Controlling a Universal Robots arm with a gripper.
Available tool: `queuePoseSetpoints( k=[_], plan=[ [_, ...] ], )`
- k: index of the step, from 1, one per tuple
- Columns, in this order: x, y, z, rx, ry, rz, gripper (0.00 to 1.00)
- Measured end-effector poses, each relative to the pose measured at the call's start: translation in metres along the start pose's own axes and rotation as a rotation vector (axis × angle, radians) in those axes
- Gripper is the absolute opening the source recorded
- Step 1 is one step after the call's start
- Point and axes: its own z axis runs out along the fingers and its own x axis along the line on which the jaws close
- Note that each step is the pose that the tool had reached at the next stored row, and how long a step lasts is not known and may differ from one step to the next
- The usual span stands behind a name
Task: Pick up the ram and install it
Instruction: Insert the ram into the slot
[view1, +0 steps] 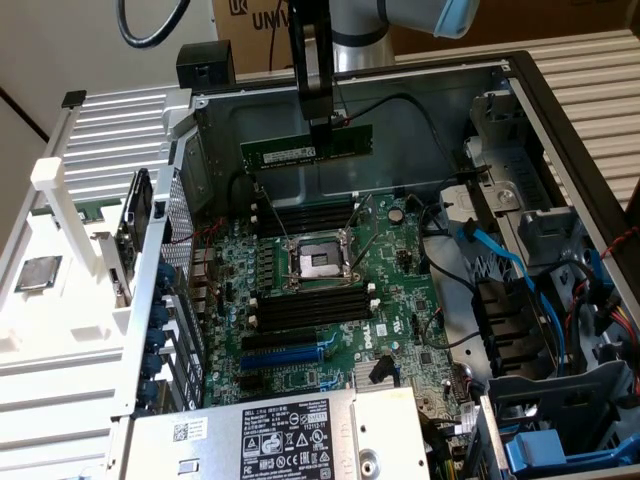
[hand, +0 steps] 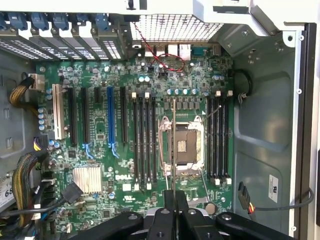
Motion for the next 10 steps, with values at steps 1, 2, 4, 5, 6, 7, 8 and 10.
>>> queuePoseSetpoints(
  k=[1,2,4,5,6,7,8,10],
  plan=[
    [0.0000,0.0000,0.0000,0.0000,0.0000,0.000,0.12],
    [0.0000,0.0000,0.0000,0.0000,0.0000,0.000,0.12],
    [0.0000,0.0000,0.0000,0.0000,0.0000,0.000,0.12],
    [0.0000,0.0000,0.0000,0.0000,0.0000,0.000,0.12],
    [0.0000,0.0000,0.0000,0.0000,0.0001,0.000,0.12],
    [0.0000,0.0000,0.0000,0.0000,0.0000,0.000,0.12],
    [0.0000,0.0000,0.0000,0.0001,0.0001,0.000,0.12],
    [0.0004,-0.0002,0.0000,-0.0046,0.0000,0.002,0.12]
  ],
)
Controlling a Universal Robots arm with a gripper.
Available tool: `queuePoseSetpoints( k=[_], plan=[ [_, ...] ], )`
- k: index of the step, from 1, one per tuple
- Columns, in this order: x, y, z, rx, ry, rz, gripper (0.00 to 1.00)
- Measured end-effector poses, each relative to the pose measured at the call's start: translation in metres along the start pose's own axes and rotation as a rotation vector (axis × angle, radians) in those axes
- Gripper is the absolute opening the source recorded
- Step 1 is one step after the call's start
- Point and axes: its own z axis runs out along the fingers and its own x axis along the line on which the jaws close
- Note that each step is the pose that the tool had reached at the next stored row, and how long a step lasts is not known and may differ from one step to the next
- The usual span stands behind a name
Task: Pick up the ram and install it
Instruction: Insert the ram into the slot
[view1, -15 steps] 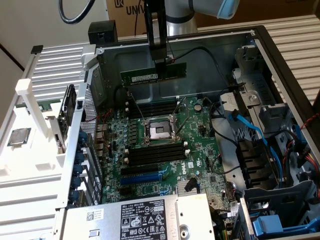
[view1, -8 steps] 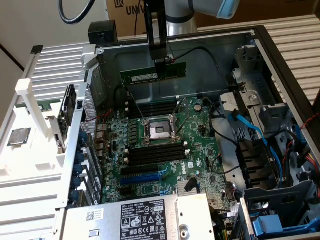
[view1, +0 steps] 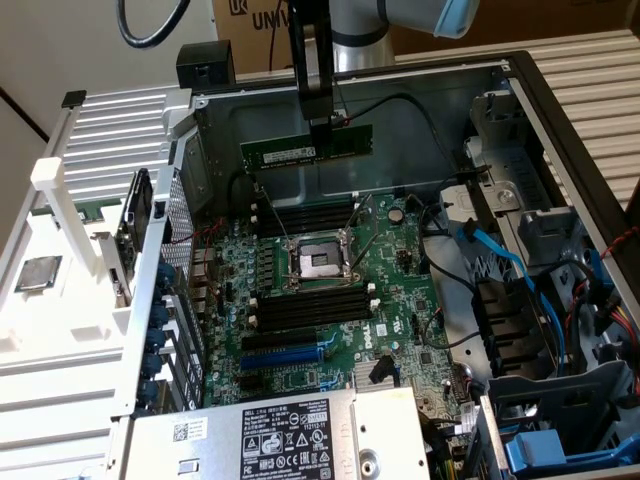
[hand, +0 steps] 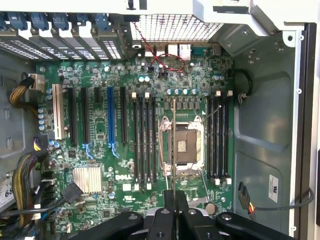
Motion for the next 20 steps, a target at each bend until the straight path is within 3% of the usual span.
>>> queuePoseSetpoints(
  k=[1,2,3,4,5,15,17,18,20],
  plan=[
    [0.000,-0.0004,0.0000,-0.0073,0.0002,0.001,0.12],
    [0.000,-0.0013,0.0000,-0.0184,0.0007,0.001,0.12],
    [0.000,-0.0024,0.0001,-0.0356,0.0016,0.003,0.12],
    [0.000,-0.0030,0.0002,-0.0491,0.0023,0.004,0.12],
    [0.000,-0.0031,0.0002,-0.0527,0.0026,0.004,0.12],
    [0.000,-0.0038,0.0058,-0.0530,0.0048,0.004,0.12],
    [0.000,-0.0051,0.0060,-0.0571,0.0055,0.004,0.12],
    [-0.006,-0.0069,0.0079,-0.0624,0.0390,0.003,0.12],
    [-0.012,-0.0066,0.0091,-0.0614,0.0618,0.003,0.12]
  ],
)
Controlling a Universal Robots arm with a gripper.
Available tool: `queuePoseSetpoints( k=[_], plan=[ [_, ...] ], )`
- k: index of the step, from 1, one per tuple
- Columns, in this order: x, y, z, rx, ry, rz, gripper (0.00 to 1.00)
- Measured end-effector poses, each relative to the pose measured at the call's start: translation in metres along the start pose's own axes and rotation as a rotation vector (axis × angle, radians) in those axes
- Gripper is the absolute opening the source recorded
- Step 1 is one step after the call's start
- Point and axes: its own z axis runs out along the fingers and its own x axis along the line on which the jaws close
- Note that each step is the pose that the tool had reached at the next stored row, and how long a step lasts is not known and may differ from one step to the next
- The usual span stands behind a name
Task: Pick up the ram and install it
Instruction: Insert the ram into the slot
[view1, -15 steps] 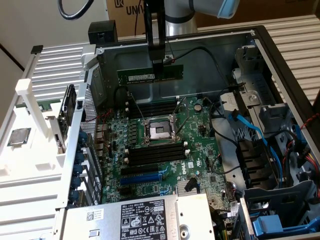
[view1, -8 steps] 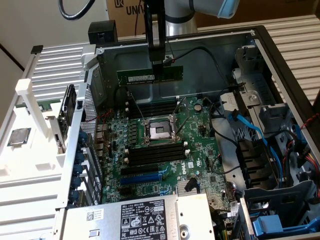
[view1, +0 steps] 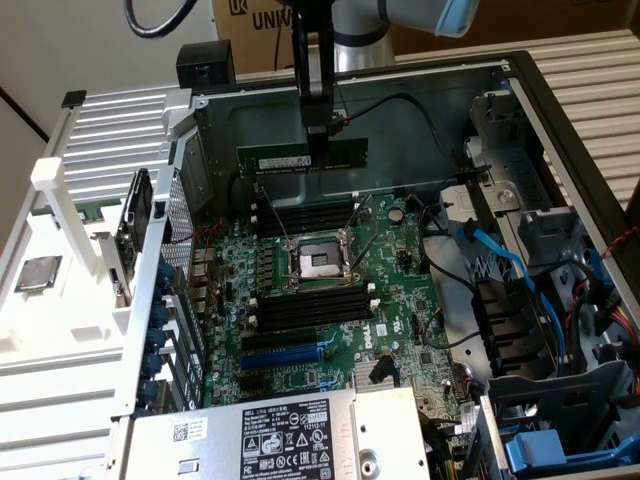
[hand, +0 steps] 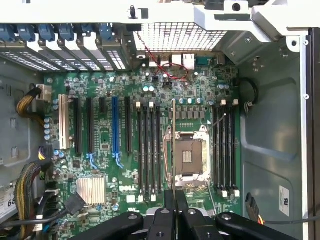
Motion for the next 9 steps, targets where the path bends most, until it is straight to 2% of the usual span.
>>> queuePoseSetpoints(
  k=[1,2,6,7,9],
  plan=[
    [-0.0023,0.0002,0.0003,0.0015,0.0116,0.000,0.12],
    [-0.0028,0.0003,0.0005,0.0041,0.0156,0.000,0.12],
    [-0.0021,0.0019,0.0013,0.0079,0.0157,0.000,0.12],
    [-0.0007,0.0019,0.0018,0.0085,0.0145,0.000,0.12],
    [0.0045,0.0017,0.0035,0.0091,0.0074,0.000,0.12]
  ],
)
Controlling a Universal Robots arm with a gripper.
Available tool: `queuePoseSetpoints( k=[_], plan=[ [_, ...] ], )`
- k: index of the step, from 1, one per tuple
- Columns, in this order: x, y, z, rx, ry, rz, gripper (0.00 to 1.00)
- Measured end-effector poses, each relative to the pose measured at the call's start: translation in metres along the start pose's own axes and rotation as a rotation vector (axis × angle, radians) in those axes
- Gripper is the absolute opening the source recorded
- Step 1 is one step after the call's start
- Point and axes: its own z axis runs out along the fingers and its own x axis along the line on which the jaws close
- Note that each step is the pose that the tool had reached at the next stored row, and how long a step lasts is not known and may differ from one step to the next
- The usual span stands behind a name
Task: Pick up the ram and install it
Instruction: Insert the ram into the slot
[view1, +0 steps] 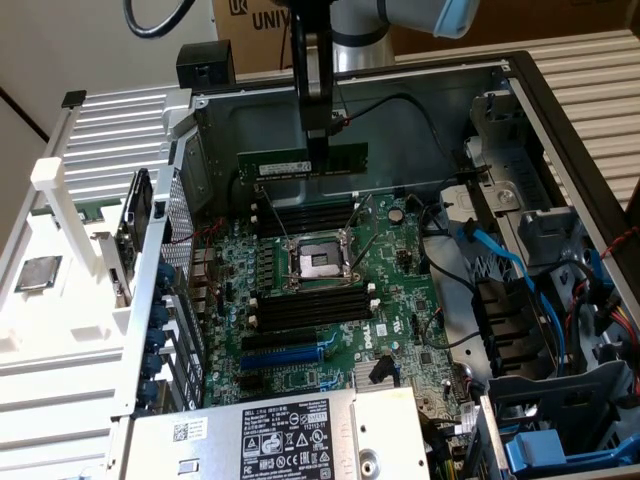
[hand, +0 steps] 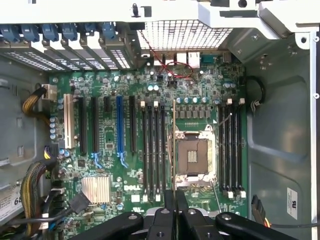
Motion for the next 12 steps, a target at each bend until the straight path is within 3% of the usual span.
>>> queuePoseSetpoints(
  k=[5,7,8,9,10,12],
  plan=[
    [0.004,-0.0001,0.0073,0.0025,-0.0119,0.002,0.12],
    [0.004,-0.0005,0.0113,0.0050,-0.0254,0.002,0.12],
    [0.008,-0.0006,0.0146,0.0050,-0.0391,0.002,0.12],
    [0.009,-0.0007,0.0157,0.0049,-0.0443,0.002,0.12],
    [0.012,-0.0008,0.0179,0.0043,-0.0540,0.002,0.12],
    [0.014,-0.0011,0.0207,0.0041,-0.0618,0.003,0.12]
  ],
)
